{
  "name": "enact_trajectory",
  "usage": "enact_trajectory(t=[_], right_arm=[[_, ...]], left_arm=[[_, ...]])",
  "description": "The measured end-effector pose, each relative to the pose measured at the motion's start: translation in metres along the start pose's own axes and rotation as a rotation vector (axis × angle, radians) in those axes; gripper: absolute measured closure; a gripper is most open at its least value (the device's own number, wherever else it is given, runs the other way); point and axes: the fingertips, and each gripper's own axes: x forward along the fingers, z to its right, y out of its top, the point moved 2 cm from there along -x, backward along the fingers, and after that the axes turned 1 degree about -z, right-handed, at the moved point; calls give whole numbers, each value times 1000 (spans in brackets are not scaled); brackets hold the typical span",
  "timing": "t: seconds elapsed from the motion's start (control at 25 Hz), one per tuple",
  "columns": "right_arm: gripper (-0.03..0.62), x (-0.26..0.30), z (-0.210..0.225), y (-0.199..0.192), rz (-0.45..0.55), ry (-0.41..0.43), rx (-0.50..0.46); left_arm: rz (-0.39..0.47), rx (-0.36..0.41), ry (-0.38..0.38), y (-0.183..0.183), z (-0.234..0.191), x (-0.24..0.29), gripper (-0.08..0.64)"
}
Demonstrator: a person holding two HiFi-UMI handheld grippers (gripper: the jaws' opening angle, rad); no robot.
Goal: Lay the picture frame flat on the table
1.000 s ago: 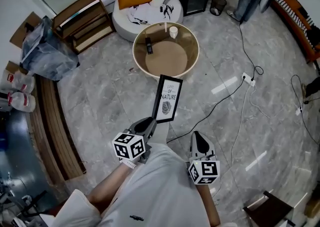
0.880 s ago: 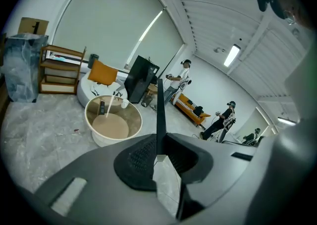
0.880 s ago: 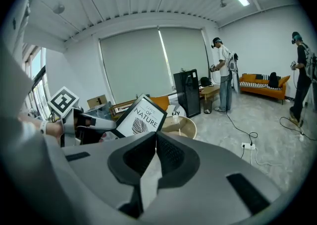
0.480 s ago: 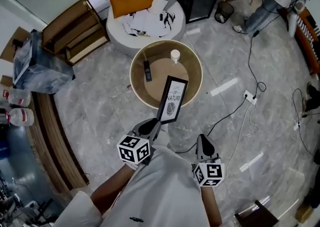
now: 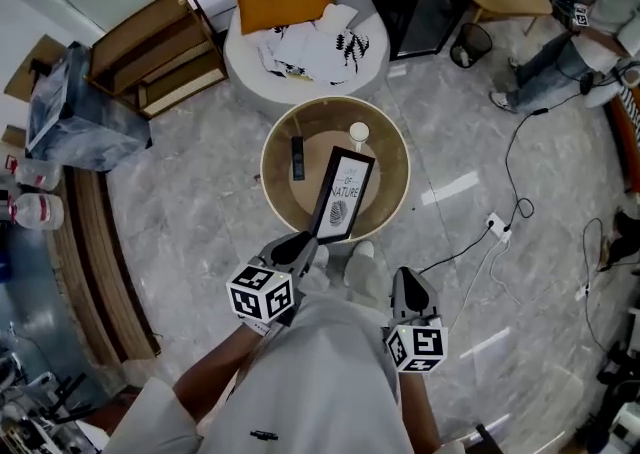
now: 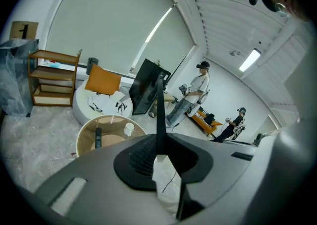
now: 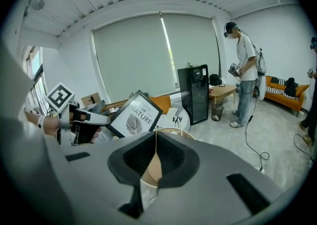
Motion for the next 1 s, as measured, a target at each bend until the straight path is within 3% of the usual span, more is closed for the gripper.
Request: enact_trajectory(t=[0.32,0.6,1.0], right_arm=[[588,31,25,11,-41,95,-11],[588,56,41,26,-41,153,-63],[588,101,54,10,-94,221,-104]], left_arm=[[32,-32,94,17,-4,28,499],[17,-89,103,9,-1,56,499],[-43,-145,88,-14,-12,105,499]])
